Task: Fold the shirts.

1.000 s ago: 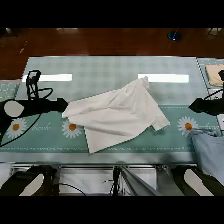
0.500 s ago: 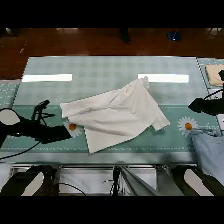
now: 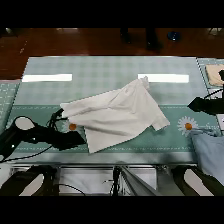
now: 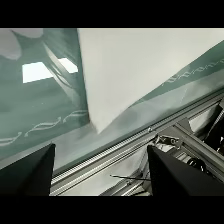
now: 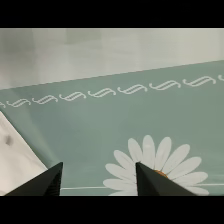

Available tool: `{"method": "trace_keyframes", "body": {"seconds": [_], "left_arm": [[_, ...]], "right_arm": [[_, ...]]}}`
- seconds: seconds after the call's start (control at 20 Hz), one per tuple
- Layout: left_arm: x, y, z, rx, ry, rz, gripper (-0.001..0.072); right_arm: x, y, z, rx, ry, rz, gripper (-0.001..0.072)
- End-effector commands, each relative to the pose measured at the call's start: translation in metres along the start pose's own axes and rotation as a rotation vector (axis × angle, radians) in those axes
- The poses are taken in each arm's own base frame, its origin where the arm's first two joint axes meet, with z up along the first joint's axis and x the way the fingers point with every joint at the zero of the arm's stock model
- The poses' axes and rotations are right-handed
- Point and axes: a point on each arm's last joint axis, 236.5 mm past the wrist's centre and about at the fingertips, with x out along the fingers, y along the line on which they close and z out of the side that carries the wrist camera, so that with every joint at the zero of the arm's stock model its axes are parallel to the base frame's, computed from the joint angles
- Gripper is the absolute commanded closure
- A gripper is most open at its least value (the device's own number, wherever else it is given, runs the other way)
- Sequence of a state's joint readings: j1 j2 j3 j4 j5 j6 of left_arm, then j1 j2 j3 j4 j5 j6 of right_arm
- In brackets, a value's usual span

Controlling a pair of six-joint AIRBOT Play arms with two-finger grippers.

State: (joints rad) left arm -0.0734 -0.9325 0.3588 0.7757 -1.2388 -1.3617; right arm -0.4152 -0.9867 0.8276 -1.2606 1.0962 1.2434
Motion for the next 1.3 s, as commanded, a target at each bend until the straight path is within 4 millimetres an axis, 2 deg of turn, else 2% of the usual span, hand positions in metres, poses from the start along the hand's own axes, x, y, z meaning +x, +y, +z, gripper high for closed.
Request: {"method": "trace_keyframes", "body": {"seconds": [0.0, 0.3, 0.35, 0.45, 0.5, 0.55, 0.6, 0.95, 1.05, 1.1, 1.25], "left_arm": [[0.027, 0.003, -0.002, -0.004, 0.041, 0.027, 0.0037], [0.071, -0.005, 0.017, -0.061, 0.011, 0.014, 0.004], [0.075, -0.006, 0.021, -0.06, 0.003, 0.02, 0.0076], [0.081, -0.006, 0.029, -0.049, -0.005, 0.037, 0.0207], [0.083, -0.006, 0.032, -0.048, -0.005, 0.042, 0.0457], [0.084, -0.006, 0.034, -0.039, -0.005, 0.044, 0.0612], [0.084, -0.007, 0.036, -0.013, -0.006, 0.042, 0.0677], [0.081, -0.018, 0.014, 0.056, 0.092, 0.004, 0.0679], [0.08, -0.02, 0.012, 0.061, 0.096, -0.002, 0.0679], [0.079, -0.022, 0.012, 0.065, 0.093, -0.004, 0.0679], [0.077, -0.024, 0.013, 0.075, 0.085, -0.009, 0.0679]], "right_arm": [[0.0, 0.001, 0.0, 0.002, 0.001, 0.003, 0.0178], [0.0, 0.002, -0.004, 0.002, 0.017, 0.008, 0.0178], [0.0, 0.002, -0.005, 0.002, 0.019, 0.009, 0.0178], [0.0, 0.003, -0.005, 0.003, 0.02, 0.011, 0.0183], [0.0, 0.003, -0.006, 0.004, 0.023, 0.014, 0.0183], [0.0, 0.003, -0.007, 0.003, 0.028, 0.015, 0.0183], [0.0, 0.004, -0.008, 0.003, 0.032, 0.016, 0.0183], [0.0, -0.009, -0.011, -0.011, 0.045, -0.037, 0.0183], [0.009, -0.009, -0.022, 0.001, 0.09, -0.025, 0.0151], [0.019, -0.002, -0.034, 0.003, 0.136, 0.016, 0.0104], [0.05, 0.031, -0.068, 0.006, 0.246, 0.198, 0.0102]]}}
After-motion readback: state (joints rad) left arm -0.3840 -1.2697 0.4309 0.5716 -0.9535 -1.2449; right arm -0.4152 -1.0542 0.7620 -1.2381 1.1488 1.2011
